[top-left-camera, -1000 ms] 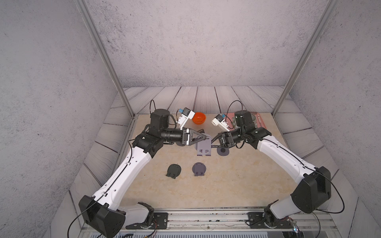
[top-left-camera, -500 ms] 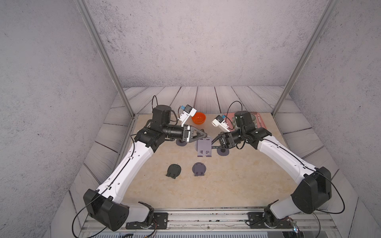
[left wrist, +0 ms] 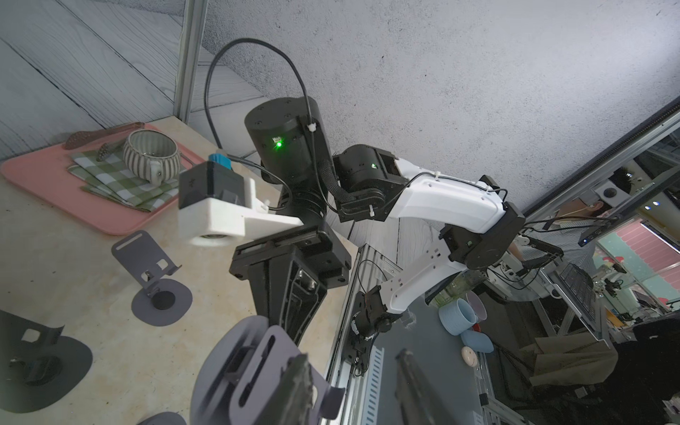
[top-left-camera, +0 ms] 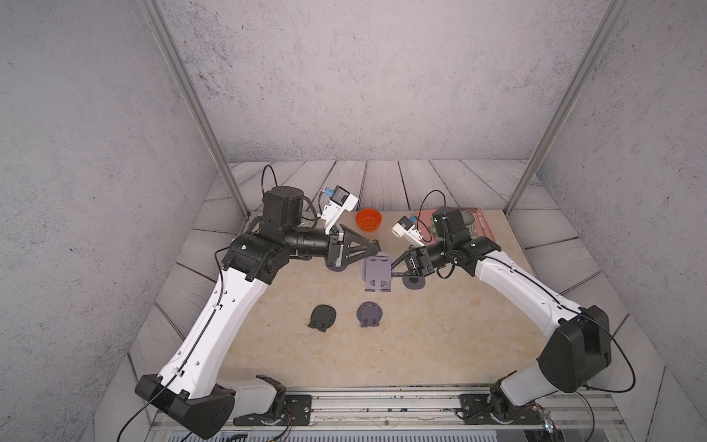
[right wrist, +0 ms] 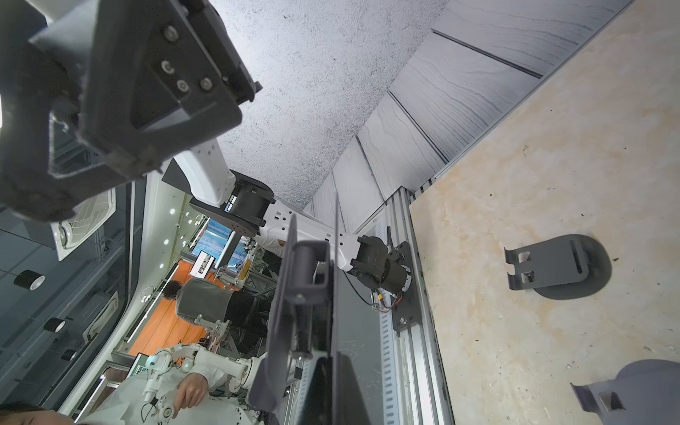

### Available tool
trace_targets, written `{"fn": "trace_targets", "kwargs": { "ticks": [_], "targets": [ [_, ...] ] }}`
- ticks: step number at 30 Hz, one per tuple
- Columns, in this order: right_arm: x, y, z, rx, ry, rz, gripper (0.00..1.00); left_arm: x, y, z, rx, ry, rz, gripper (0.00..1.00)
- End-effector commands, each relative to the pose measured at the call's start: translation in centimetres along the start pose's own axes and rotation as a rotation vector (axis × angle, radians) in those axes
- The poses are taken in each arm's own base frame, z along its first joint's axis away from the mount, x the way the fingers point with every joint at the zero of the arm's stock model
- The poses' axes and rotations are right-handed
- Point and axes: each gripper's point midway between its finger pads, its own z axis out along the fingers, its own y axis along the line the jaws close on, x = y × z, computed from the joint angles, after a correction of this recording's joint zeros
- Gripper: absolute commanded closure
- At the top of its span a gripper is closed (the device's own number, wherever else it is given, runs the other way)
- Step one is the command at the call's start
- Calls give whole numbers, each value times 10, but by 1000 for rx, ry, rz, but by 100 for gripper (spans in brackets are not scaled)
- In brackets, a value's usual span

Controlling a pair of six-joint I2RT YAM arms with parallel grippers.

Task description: Open the phone stand

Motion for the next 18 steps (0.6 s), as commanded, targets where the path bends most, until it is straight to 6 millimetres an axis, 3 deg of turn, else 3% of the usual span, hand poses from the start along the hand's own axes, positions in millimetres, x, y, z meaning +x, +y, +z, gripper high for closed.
{"fn": "trace_targets", "kwargs": {
  "ticks": [1,10,18],
  "targets": [
    [0,3,-1,-7,1,-9,100,15,10,7,1,48,-33,59],
    [0,7,1,-17,6,-19,100,30,33,20,-16,73,-85,59],
    [1,12,1,-29,10,-34,100,29,45,19,-85,58,-48,52]
  ]
}}
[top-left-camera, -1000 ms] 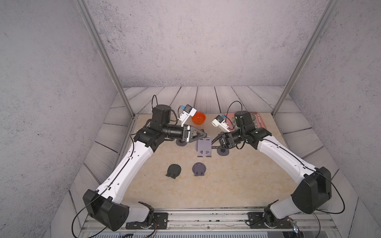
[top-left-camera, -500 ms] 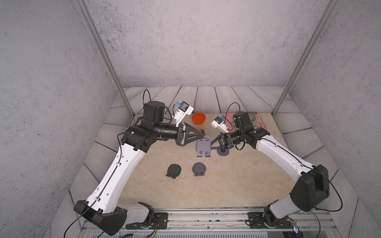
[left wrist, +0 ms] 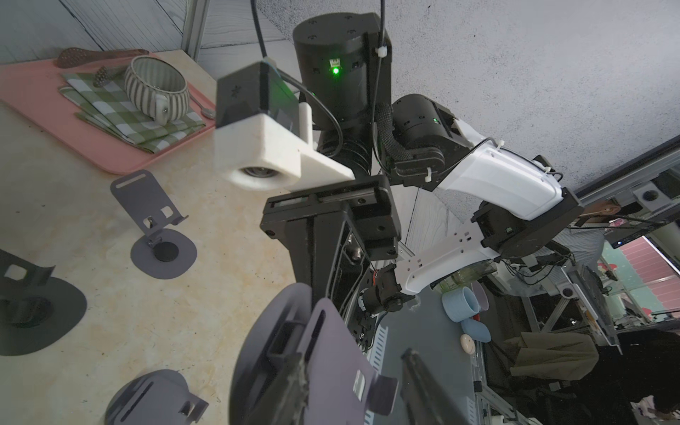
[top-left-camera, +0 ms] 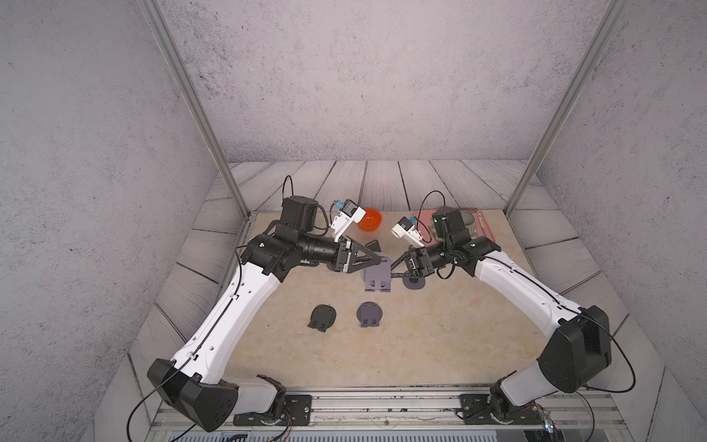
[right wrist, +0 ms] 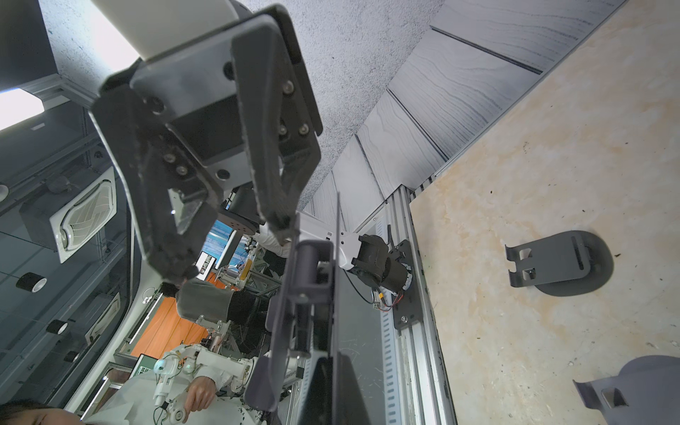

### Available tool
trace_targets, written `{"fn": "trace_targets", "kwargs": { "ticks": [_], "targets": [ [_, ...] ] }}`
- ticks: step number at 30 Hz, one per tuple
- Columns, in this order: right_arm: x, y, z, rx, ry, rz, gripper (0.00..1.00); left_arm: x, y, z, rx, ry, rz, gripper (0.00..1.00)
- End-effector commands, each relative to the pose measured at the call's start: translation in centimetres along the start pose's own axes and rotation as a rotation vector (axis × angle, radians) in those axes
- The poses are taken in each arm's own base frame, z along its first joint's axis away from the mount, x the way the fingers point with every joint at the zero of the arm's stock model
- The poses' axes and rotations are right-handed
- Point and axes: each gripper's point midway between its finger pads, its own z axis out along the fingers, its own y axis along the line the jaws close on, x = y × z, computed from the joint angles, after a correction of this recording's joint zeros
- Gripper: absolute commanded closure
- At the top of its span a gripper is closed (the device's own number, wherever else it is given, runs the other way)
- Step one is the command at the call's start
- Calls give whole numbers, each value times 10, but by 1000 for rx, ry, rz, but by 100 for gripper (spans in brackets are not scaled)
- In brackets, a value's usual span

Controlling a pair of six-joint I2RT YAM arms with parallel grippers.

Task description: Open the phone stand

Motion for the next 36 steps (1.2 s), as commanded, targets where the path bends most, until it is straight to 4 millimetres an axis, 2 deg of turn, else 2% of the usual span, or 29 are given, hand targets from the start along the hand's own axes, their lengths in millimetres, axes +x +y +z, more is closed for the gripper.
{"fn": "trace_targets", "kwargs": {
  "ticks": [1,10,19,36],
  "targets": [
    [1,13,0,-33,9,-41,100,-4,7,-1,-60,-25,51,51],
    [6,19,0,-39,10,-63,100,-2,16,1,-84,-26,41,47],
    [4,18,1,-29,8,-71,100,-3,15,4,-53,-34,39,46],
    [-6,19,1,-28,6,-82,100,27,0,17,107,42,-45,46]
  ]
}}
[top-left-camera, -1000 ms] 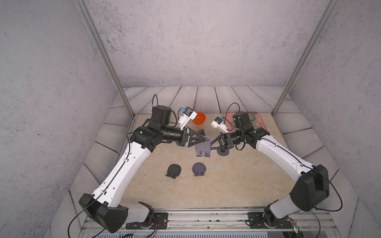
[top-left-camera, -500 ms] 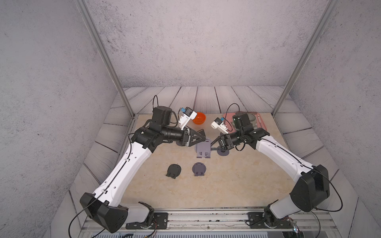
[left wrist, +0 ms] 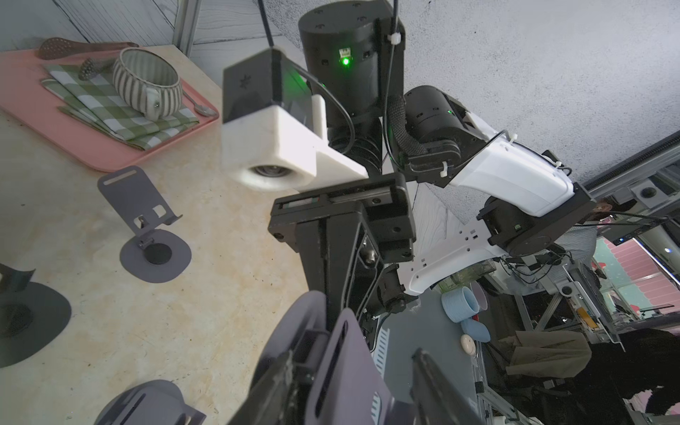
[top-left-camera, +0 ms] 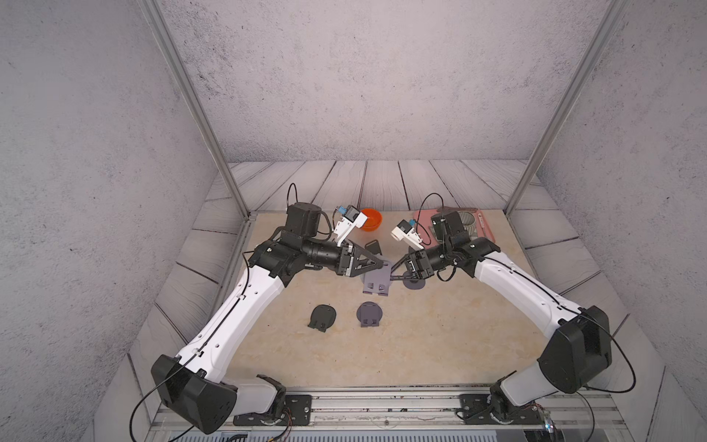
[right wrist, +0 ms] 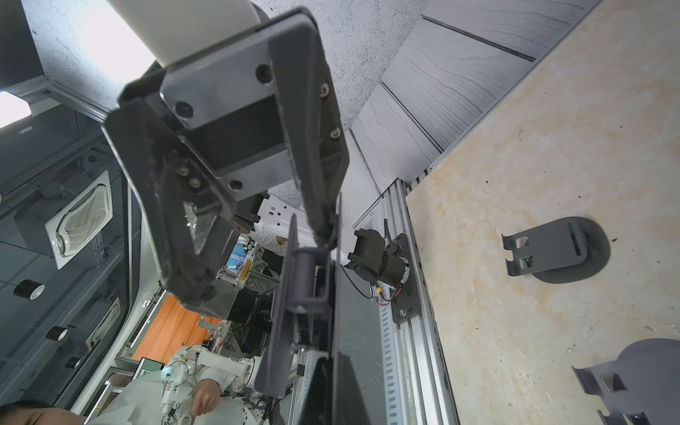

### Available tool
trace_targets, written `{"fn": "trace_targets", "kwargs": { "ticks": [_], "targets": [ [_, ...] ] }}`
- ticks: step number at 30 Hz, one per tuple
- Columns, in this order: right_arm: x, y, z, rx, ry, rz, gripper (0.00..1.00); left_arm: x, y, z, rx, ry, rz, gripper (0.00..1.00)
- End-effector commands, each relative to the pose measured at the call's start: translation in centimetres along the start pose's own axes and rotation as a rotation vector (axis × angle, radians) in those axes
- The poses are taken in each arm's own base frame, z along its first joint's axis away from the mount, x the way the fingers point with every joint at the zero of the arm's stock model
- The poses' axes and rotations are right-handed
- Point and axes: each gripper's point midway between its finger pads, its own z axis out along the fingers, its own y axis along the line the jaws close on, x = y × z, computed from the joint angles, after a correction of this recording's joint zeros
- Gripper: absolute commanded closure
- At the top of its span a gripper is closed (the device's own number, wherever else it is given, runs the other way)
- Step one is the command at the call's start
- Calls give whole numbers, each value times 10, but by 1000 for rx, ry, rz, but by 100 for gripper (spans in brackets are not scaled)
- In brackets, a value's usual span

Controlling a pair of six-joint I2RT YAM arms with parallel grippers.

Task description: Open the phone stand

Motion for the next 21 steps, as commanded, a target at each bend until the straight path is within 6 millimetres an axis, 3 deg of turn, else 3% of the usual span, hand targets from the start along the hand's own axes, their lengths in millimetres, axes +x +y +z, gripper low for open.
{"fn": "trace_targets", "kwargs": {
  "ticks": [1,4,8,14,18,21],
  "targets": [
    [-12,22,-1,-39,-1,-105,100,14,-11,5,62,44,-33,46],
    [-14,23,-1,-40,-1,-111,100,18,-15,7,91,61,-36,51],
    [-16,23,-1,-42,0,-108,100,19,-15,6,79,75,-26,66],
    [-15,22,-1,-43,1,-99,100,18,-13,7,79,79,-22,99],
    [-11,19,0,-41,4,-82,100,12,-16,5,75,51,18,100],
    [-4,10,1,-38,9,-45,100,-6,-24,-2,80,-37,76,100]
  ]
}}
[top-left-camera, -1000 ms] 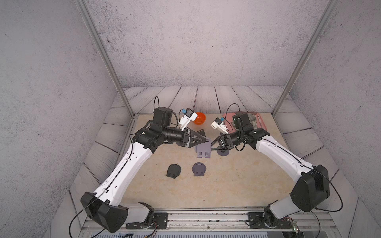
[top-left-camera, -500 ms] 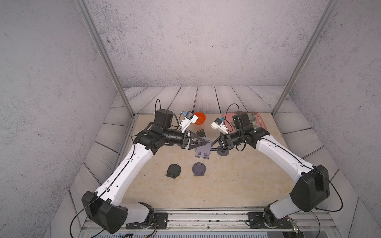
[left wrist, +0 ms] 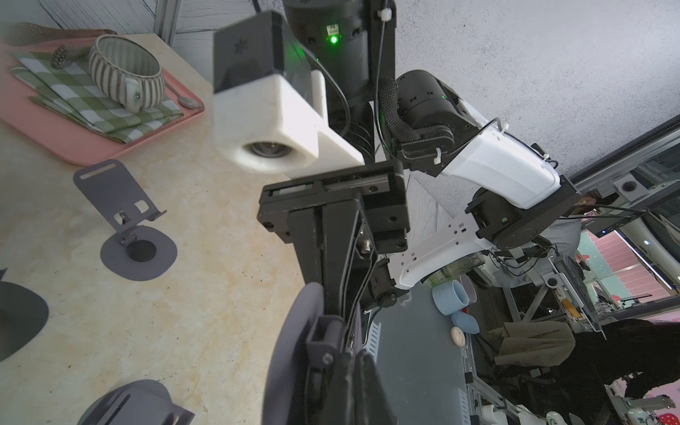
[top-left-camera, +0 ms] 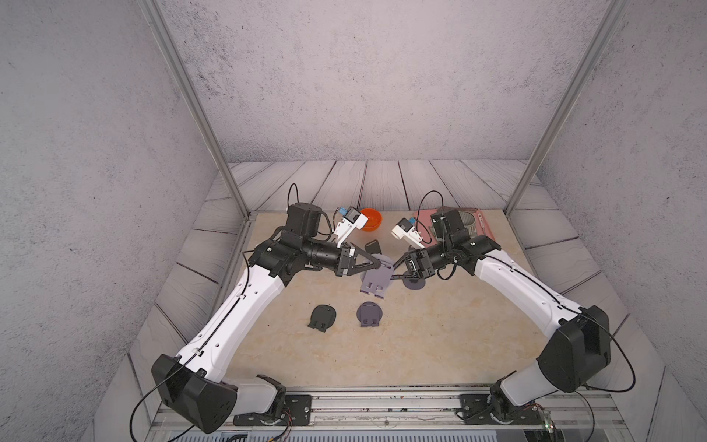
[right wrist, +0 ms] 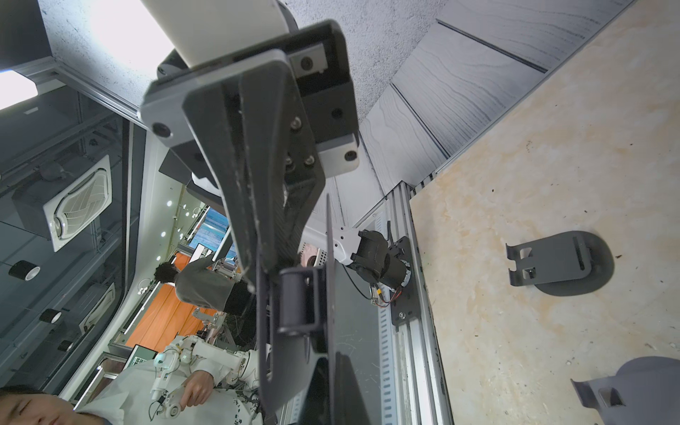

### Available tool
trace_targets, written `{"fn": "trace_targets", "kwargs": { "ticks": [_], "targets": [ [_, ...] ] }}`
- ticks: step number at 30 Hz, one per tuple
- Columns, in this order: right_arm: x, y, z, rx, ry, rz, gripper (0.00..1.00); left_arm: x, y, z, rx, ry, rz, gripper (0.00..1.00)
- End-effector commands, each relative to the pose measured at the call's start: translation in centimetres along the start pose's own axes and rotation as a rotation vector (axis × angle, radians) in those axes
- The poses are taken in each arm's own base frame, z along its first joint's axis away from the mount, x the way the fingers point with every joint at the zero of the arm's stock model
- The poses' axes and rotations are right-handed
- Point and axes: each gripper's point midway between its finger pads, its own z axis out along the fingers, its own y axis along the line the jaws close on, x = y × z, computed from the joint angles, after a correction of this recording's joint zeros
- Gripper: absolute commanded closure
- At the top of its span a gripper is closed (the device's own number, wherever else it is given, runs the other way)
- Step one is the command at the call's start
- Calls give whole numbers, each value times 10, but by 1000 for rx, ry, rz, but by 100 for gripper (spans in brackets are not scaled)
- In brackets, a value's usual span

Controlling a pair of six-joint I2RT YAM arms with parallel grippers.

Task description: Open the phone stand

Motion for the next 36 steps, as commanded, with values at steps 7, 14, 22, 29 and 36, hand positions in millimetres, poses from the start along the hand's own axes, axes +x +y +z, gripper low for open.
{"fn": "trace_targets", "kwargs": {
  "ticks": [7,14,22,29,36],
  "targets": [
    [22,-30,6,-18,10,137,100,-68,-41,-28,114,-260,173,100],
    [53,-77,11,14,15,308,100,-118,-65,-62,71,-463,287,100],
    [69,-103,13,49,5,421,100,-141,-72,-93,-168,-589,453,100],
    [80,-126,13,115,5,518,100,-149,-75,-103,-287,-567,562,100],
    [90,-141,15,140,0,602,100,-155,-69,-107,-329,-620,599,100]
  ]
}}
